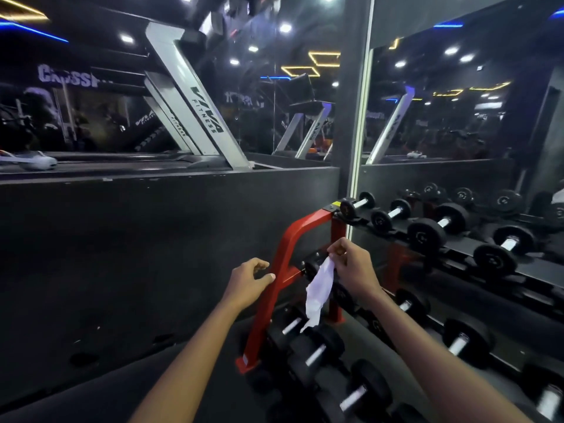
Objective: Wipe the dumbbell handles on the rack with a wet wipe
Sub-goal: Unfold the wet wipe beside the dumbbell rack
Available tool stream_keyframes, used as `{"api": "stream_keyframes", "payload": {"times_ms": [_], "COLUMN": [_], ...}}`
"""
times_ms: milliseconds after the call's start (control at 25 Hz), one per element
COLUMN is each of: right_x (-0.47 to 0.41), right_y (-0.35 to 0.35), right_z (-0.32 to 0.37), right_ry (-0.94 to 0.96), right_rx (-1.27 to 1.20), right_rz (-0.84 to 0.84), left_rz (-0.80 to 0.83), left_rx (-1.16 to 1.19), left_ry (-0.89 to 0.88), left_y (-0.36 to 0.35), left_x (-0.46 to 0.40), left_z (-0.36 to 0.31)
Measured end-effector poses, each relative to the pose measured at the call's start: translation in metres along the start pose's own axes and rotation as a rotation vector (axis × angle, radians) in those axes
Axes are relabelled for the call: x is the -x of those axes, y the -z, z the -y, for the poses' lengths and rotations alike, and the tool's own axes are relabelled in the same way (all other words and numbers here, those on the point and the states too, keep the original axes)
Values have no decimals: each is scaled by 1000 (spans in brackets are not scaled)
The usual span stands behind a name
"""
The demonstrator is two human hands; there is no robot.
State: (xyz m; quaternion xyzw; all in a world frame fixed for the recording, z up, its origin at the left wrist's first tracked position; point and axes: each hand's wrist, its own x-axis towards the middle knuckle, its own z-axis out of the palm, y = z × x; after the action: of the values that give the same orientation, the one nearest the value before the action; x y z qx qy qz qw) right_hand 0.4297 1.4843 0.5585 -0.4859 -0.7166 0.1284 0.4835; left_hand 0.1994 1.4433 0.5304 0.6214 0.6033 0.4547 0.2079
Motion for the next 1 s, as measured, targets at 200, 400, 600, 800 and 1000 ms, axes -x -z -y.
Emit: {"api": "stream_keyframes", "payload": {"times_ms": [200, 400, 600, 800, 1000], "right_x": [-102, -207, -304, -390, -475], "right_y": [-47, -87, -116, -146, -165], "right_z": [-74, -136, -199, -270, -326], "right_ry": [16, 0, -19, -64, -13], "right_rx": [50, 79, 105, 63, 13], "right_rz": [-29, -33, -68, -101, -33], "left_rz": [18, 81, 148, 195, 231], "left_rx": [23, 24, 9, -33, -12], "left_ry": [-36, -82, -118, -137, -192], "left_y": [-49, -92, -145, -195, -253], "left_x": [-135, -278, -395, -495, -584], "left_z": [32, 43, 54, 78, 74]}}
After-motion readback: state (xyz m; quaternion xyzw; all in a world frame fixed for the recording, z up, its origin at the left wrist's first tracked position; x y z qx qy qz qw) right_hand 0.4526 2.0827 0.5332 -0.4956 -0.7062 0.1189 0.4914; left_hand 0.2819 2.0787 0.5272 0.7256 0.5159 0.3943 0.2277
